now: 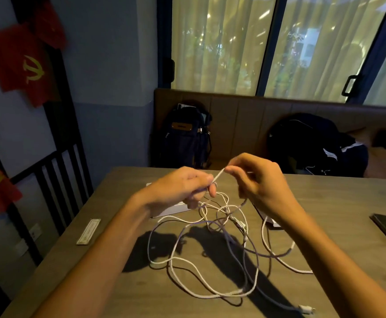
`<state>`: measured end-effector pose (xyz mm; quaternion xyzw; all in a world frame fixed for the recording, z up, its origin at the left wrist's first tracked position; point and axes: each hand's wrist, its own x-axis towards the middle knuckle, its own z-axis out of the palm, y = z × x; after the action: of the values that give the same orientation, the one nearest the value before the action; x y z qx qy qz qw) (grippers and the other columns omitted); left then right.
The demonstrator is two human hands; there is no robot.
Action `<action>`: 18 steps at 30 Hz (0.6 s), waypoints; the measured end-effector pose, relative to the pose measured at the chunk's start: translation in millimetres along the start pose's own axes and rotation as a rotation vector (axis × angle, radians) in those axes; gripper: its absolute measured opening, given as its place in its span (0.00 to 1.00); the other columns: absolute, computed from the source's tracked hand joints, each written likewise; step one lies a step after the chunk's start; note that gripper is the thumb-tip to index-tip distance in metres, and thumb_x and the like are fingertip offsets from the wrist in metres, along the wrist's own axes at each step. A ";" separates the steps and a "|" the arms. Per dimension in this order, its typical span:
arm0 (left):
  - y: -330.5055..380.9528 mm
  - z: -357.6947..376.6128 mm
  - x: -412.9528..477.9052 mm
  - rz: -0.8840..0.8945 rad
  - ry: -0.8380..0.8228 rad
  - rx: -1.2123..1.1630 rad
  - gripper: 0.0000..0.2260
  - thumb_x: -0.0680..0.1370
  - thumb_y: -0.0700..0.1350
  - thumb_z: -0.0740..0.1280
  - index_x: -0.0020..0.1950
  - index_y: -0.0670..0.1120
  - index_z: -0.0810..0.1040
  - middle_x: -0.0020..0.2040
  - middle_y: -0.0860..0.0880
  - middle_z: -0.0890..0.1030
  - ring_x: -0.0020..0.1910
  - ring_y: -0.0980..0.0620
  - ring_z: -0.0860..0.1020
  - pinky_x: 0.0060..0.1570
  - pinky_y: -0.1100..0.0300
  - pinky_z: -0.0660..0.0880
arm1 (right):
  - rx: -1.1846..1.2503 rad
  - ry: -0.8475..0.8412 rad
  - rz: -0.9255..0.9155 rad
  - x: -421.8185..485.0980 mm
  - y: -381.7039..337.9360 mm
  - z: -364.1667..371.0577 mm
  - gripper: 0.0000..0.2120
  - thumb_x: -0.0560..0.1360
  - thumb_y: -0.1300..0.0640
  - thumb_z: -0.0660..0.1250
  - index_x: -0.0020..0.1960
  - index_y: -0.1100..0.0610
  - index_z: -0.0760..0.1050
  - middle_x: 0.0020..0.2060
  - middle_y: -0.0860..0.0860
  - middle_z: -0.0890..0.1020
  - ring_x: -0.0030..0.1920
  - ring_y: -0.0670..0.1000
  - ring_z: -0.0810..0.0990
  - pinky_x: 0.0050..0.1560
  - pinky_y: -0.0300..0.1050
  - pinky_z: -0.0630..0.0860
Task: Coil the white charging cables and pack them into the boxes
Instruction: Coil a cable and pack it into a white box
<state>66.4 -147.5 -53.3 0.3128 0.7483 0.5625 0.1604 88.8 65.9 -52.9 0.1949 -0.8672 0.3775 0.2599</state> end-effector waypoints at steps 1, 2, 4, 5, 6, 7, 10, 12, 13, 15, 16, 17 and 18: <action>0.6 -1.2 -1.5 -0.008 -0.041 -0.113 0.17 0.86 0.46 0.56 0.47 0.41 0.80 0.27 0.52 0.65 0.27 0.56 0.64 0.33 0.63 0.68 | 0.176 0.010 0.095 -0.9 -3.2 6.2 0.07 0.78 0.50 0.69 0.48 0.54 0.79 0.31 0.49 0.79 0.26 0.48 0.78 0.28 0.40 0.76; 0.2 -2.2 -2.6 0.000 -0.080 -0.228 0.17 0.86 0.47 0.56 0.47 0.41 0.80 0.26 0.51 0.66 0.27 0.55 0.63 0.33 0.62 0.67 | 0.326 0.023 0.178 -2.0 -6.5 11.6 0.07 0.77 0.52 0.70 0.49 0.56 0.79 0.32 0.50 0.79 0.25 0.50 0.77 0.26 0.41 0.75; 0.1 0.1 -3.4 0.062 -0.113 -0.501 0.17 0.85 0.48 0.57 0.50 0.40 0.81 0.26 0.52 0.68 0.24 0.57 0.64 0.34 0.60 0.68 | 0.473 0.034 0.251 -5.2 -12.0 20.9 0.08 0.78 0.53 0.68 0.50 0.58 0.78 0.33 0.51 0.78 0.25 0.50 0.74 0.24 0.42 0.73; 0.1 3.9 -2.4 0.093 -0.090 -0.667 0.17 0.84 0.48 0.58 0.52 0.40 0.83 0.27 0.52 0.70 0.23 0.58 0.65 0.35 0.61 0.71 | 0.516 0.026 0.264 -6.5 -14.4 25.4 0.08 0.80 0.53 0.67 0.51 0.58 0.78 0.32 0.51 0.76 0.25 0.49 0.73 0.23 0.42 0.72; 1.1 8.7 -0.7 0.113 -0.049 -0.829 0.17 0.84 0.48 0.59 0.54 0.39 0.84 0.28 0.51 0.71 0.23 0.59 0.68 0.35 0.62 0.74 | 0.560 0.006 0.285 -8.3 -16.5 30.3 0.09 0.81 0.52 0.66 0.51 0.58 0.78 0.31 0.51 0.75 0.25 0.49 0.71 0.24 0.42 0.71; 1.5 13.2 2.3 0.133 0.001 -0.960 0.17 0.83 0.48 0.60 0.56 0.38 0.84 0.30 0.50 0.73 0.25 0.58 0.72 0.36 0.62 0.77 | 0.611 -0.034 0.326 -10.1 -19.7 35.5 0.11 0.81 0.50 0.64 0.50 0.57 0.78 0.30 0.51 0.75 0.26 0.48 0.70 0.25 0.41 0.69; 2.7 21.9 10.8 0.207 0.150 -1.062 0.16 0.82 0.46 0.62 0.65 0.40 0.80 0.44 0.46 0.84 0.41 0.54 0.84 0.52 0.58 0.82 | 0.712 -0.293 0.501 -19.8 -27.7 50.8 0.15 0.83 0.47 0.60 0.45 0.56 0.77 0.30 0.50 0.74 0.30 0.48 0.69 0.33 0.42 0.68; 3.4 20.3 11.7 0.248 0.344 -0.766 0.12 0.84 0.44 0.61 0.64 0.45 0.80 0.51 0.46 0.86 0.52 0.52 0.86 0.59 0.57 0.80 | 0.776 -0.417 0.582 -23.8 -30.2 53.6 0.10 0.82 0.54 0.62 0.50 0.59 0.79 0.31 0.50 0.76 0.33 0.48 0.74 0.40 0.45 0.76; 3.1 17.7 10.9 0.279 0.459 -0.501 0.11 0.85 0.44 0.61 0.61 0.48 0.81 0.54 0.49 0.86 0.54 0.53 0.85 0.62 0.58 0.79 | 0.844 -0.455 0.616 -25.6 -31.2 52.4 0.09 0.81 0.58 0.63 0.54 0.61 0.79 0.33 0.51 0.78 0.36 0.49 0.77 0.46 0.48 0.80; -3.1 10.1 9.2 0.341 0.641 0.090 0.11 0.85 0.44 0.61 0.58 0.47 0.83 0.60 0.57 0.83 0.56 0.59 0.83 0.61 0.61 0.78 | 0.920 -0.523 0.667 -28.6 -35.3 45.2 0.09 0.80 0.60 0.64 0.58 0.62 0.78 0.35 0.53 0.79 0.38 0.51 0.81 0.50 0.50 0.83; -7.9 5.8 8.7 0.357 0.662 0.334 0.11 0.85 0.45 0.62 0.58 0.46 0.84 0.62 0.58 0.81 0.56 0.60 0.82 0.57 0.62 0.79 | 0.838 -0.535 0.659 -29.2 -36.6 40.5 0.09 0.81 0.60 0.64 0.58 0.61 0.78 0.34 0.52 0.78 0.35 0.50 0.80 0.46 0.47 0.83; -14.5 0.4 9.2 0.354 0.648 0.525 0.11 0.85 0.46 0.62 0.59 0.46 0.83 0.62 0.57 0.81 0.55 0.58 0.82 0.54 0.60 0.80 | 0.689 -0.522 0.620 -28.4 -37.5 35.0 0.08 0.81 0.58 0.65 0.57 0.59 0.79 0.33 0.51 0.77 0.32 0.48 0.79 0.39 0.44 0.82; -19.3 -4.2 9.2 0.331 0.619 0.660 0.10 0.85 0.46 0.62 0.59 0.46 0.82 0.59 0.54 0.83 0.53 0.56 0.82 0.51 0.56 0.80 | 0.516 -0.475 0.560 -26.5 -37.2 28.7 0.07 0.81 0.57 0.65 0.55 0.56 0.80 0.32 0.49 0.77 0.30 0.46 0.77 0.34 0.41 0.79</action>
<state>51.5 -147.9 -69.1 0.2799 0.8396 0.3797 -0.2692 120.9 24.1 -64.9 0.0924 -0.7996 0.5820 -0.1157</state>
